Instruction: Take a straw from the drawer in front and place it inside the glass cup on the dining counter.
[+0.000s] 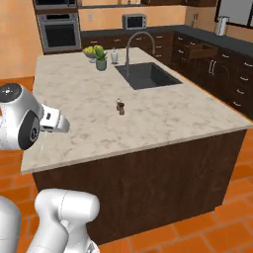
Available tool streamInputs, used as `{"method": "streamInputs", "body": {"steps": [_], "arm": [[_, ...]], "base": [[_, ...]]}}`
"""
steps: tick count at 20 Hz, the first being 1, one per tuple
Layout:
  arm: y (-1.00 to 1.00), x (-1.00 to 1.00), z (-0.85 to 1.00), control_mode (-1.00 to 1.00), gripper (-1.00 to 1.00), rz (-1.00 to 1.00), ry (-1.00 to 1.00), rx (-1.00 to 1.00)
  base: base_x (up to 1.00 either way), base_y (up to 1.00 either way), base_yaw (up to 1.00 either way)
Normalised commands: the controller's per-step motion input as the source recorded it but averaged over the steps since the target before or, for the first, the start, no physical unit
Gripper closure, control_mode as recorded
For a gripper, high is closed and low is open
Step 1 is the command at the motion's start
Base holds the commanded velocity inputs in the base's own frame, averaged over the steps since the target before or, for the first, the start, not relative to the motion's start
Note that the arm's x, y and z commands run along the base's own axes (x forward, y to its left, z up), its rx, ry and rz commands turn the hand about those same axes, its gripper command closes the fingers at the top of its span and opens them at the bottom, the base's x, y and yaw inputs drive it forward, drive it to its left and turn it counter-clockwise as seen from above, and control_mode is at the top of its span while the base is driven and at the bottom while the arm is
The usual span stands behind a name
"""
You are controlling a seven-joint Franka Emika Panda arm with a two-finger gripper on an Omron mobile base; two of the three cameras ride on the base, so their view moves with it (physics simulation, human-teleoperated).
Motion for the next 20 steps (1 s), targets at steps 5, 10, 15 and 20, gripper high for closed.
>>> {"method": "streamInputs", "body": {"steps": [5, 10, 15, 20], "arm": [[0.00, 0.00, 0.00, 1.00, 1.00, 0.00, 0.00, 0.00], [0.00, 0.00, 0.00, 1.00, 1.00, 0.00, 0.00, 0.00], [0.00, 0.00, 0.00, 1.00, 1.00, 0.00, 0.00, 0.00], [0.00, 0.00, 0.00, 1.00, 1.00, 0.00, 0.00, 0.00]], "base": [[-0.16, 1.00, -0.50], [-0.10, 1.00, -0.51], [-0.05, 1.00, -0.52], [-0.06, 1.00, -0.51]]}}
